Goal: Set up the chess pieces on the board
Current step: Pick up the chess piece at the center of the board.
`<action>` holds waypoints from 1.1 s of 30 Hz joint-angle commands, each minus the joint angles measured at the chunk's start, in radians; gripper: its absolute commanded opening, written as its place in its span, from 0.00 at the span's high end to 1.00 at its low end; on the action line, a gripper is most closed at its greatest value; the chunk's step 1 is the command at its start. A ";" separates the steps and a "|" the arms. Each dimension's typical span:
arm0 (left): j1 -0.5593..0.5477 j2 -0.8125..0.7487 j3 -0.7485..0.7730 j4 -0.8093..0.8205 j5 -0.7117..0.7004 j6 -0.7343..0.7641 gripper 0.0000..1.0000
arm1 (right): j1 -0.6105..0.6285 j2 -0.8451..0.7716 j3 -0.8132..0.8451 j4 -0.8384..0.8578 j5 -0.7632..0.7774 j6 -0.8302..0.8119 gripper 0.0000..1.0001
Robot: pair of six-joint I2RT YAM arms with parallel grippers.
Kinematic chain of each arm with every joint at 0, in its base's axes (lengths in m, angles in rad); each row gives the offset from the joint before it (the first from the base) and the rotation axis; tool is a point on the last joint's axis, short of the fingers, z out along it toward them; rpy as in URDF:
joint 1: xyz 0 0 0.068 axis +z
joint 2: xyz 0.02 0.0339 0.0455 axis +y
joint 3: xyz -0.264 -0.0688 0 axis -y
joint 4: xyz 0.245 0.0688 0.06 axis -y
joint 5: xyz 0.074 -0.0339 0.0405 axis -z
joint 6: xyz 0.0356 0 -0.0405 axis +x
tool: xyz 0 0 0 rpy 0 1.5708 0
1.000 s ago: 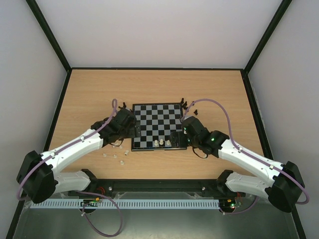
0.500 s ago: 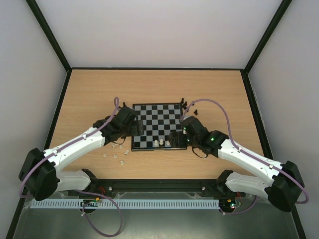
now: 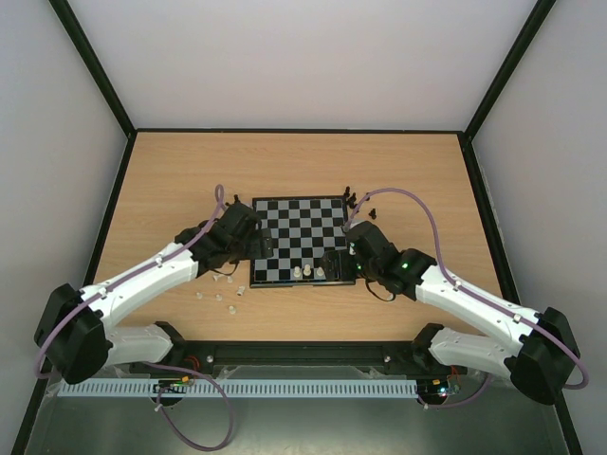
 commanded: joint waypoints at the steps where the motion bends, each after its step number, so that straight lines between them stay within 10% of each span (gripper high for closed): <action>1: 0.001 -0.040 0.001 0.001 0.018 0.030 0.01 | -0.005 -0.015 -0.012 -0.013 0.026 0.002 0.01; 33: 0.100 -0.064 -0.029 -0.042 -0.042 0.014 0.01 | -0.005 -0.024 -0.011 -0.011 0.028 -0.002 0.01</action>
